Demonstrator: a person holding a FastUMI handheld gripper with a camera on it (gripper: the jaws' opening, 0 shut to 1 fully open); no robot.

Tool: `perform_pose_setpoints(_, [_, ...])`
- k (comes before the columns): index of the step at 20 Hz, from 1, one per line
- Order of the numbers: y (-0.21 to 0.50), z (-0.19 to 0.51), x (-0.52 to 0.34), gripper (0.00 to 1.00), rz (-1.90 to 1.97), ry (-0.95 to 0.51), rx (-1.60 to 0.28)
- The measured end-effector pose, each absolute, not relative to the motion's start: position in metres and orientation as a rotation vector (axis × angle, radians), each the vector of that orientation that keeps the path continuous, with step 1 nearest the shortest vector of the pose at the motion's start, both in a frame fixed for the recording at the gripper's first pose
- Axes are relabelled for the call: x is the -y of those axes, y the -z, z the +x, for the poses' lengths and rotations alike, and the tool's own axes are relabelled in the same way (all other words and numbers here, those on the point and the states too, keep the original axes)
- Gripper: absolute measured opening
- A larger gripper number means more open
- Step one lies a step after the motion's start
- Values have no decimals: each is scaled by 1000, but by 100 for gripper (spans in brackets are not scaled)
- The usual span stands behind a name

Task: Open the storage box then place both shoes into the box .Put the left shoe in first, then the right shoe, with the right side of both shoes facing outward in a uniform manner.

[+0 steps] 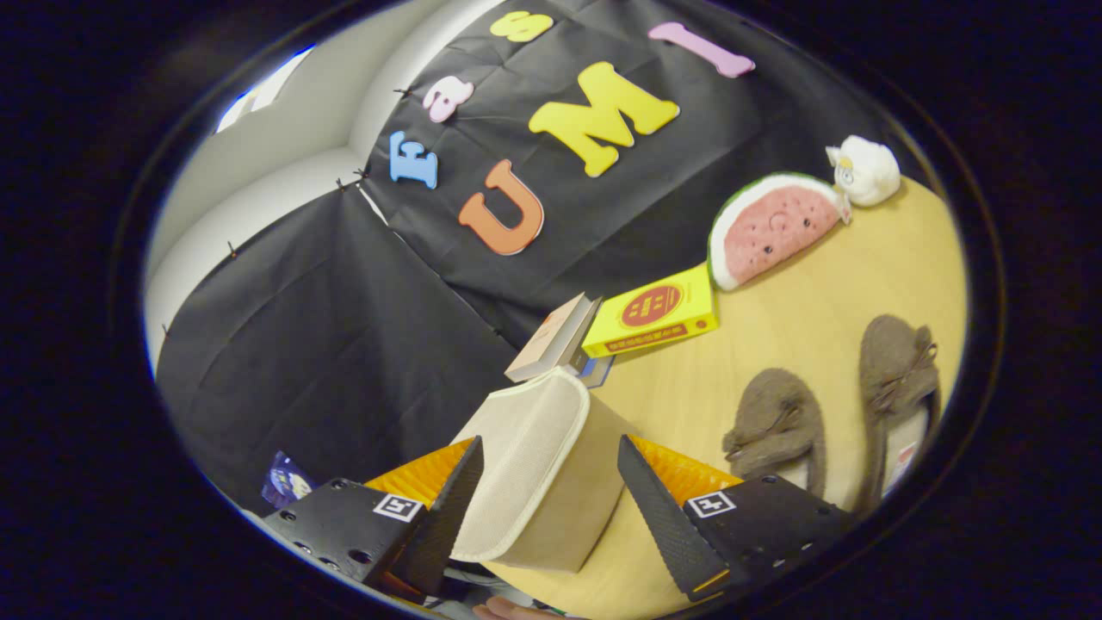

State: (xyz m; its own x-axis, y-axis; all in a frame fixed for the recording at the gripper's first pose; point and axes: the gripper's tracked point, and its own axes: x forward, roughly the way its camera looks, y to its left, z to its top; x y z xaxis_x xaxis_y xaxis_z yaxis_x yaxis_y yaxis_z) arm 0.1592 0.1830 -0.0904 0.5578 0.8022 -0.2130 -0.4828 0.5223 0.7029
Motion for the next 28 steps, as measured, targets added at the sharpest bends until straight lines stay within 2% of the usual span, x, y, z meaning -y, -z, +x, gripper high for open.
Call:
perform_pose_setpoints(3, [102,164,-218,95,733,-940,-676])
perform_pose_setpoints(10, [119,155,-254,95,891,-1059,-892])
perform_pose_setpoints(11, [115,153,-257,91,921,-1073,-919])
perform_pose_setpoints(12, [115,154,-260,80,938,-1062,-938])
perform_pose_setpoints(13, [118,157,-259,76,932,-1043,-948])
perform_pose_setpoints(14, [117,158,-260,64,937,-1033,-956])
perform_pose_setpoints(17, [108,157,-251,52,934,-1007,-945])
perform_pose_setpoints(20, [86,153,-249,12,940,-1018,-924])
perform_pose_setpoints(23, [65,149,-250,11,893,-998,-901])
perform_pose_setpoints(24, [60,149,-256,3,884,-988,-897])
perform_pose_setpoints(28, [9,144,-275,3,881,-996,-840])
